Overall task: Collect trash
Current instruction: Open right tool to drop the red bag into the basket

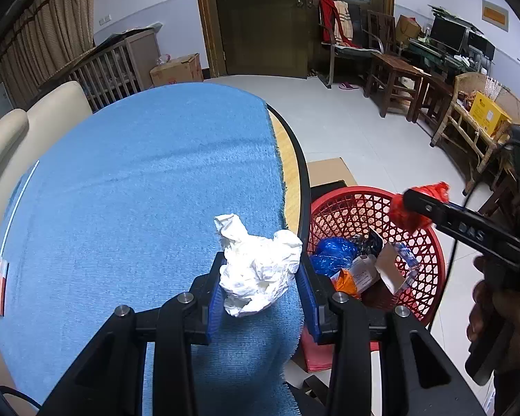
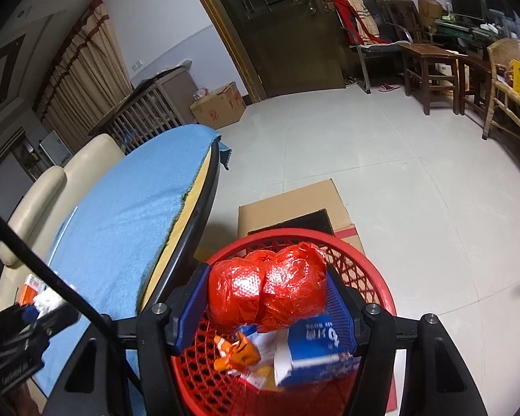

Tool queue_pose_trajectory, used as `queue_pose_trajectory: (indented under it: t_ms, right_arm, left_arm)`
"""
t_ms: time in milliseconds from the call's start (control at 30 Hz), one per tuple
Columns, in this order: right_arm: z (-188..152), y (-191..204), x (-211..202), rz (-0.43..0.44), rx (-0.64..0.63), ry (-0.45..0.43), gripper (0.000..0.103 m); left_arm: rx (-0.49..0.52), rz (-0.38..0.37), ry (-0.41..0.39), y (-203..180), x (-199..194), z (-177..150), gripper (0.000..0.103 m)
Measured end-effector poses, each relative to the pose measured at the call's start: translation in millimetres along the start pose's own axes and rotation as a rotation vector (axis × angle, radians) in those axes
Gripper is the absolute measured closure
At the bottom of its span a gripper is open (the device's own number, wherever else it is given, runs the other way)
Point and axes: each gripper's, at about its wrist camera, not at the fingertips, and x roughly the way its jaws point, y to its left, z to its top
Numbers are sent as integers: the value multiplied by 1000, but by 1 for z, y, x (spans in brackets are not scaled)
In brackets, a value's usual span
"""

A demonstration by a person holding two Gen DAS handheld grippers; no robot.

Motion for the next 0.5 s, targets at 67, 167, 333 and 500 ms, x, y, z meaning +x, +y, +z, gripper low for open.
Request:
queue_pose_trajectory:
  t_ms: [67, 167, 333, 500]
  right_arm:
    - [3, 0, 8, 14, 4, 18, 34]
    - [4, -1, 18, 7, 8, 29, 11]
    - [7, -9, 9, 2, 39, -3, 2]
    - [1, -18, -14, 3, 65, -34, 2]
  left_arm:
    - [-1, -1, 5, 0, 2, 1, 63]
    - [2, -4, 10, -2, 3, 1, 63]
    - [4, -8, 12, -4, 6, 3, 63]
    - [15, -18, 12, -12, 5, 3, 63]
